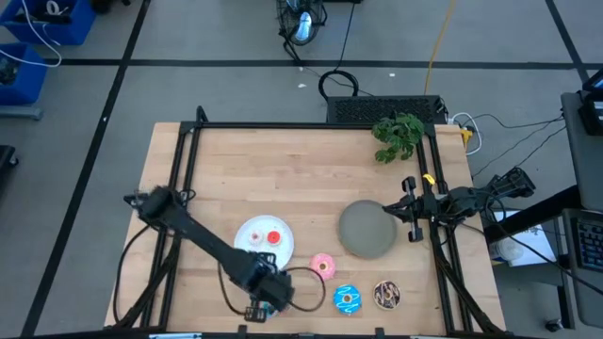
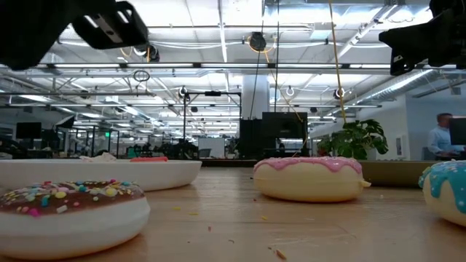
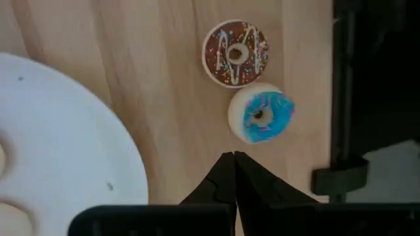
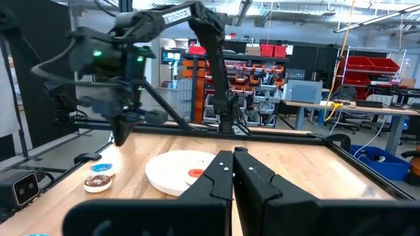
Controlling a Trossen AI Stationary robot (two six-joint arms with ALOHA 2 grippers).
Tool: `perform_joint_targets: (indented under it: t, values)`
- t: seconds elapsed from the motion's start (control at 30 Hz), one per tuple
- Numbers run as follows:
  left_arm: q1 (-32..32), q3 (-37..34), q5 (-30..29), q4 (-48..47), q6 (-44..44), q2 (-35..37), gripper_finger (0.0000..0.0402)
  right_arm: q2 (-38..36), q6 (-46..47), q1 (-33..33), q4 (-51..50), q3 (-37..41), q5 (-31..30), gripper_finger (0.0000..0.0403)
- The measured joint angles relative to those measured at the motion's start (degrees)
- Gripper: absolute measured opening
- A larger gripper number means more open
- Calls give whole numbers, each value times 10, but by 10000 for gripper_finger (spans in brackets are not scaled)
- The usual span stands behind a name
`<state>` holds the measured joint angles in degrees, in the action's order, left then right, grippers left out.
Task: Pick & Place donuts
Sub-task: Put the small light blue donut on the white plate
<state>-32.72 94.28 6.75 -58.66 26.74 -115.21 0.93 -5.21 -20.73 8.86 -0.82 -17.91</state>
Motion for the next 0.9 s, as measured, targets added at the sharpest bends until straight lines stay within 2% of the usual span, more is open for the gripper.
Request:
perform_joint_targets:
  t: [0.17,0.33,0.6,0.73,0.9]
  values:
    - [-10,91,-30,-28,-29,-65,8,0,0,0,-1,0,0,0]
    - [-18,139,-32,-35,-35,-98,5,0,-1,0,-1,0,0,0]
    - [-45,151,-46,-46,15,-110,4,0,-4,0,-1,0,0,0]
    - [-62,151,-70,-47,36,-109,22,0,-4,0,-1,0,0,0]
    - [-68,151,-74,-48,63,-109,31,0,-14,0,-1,0,0,0]
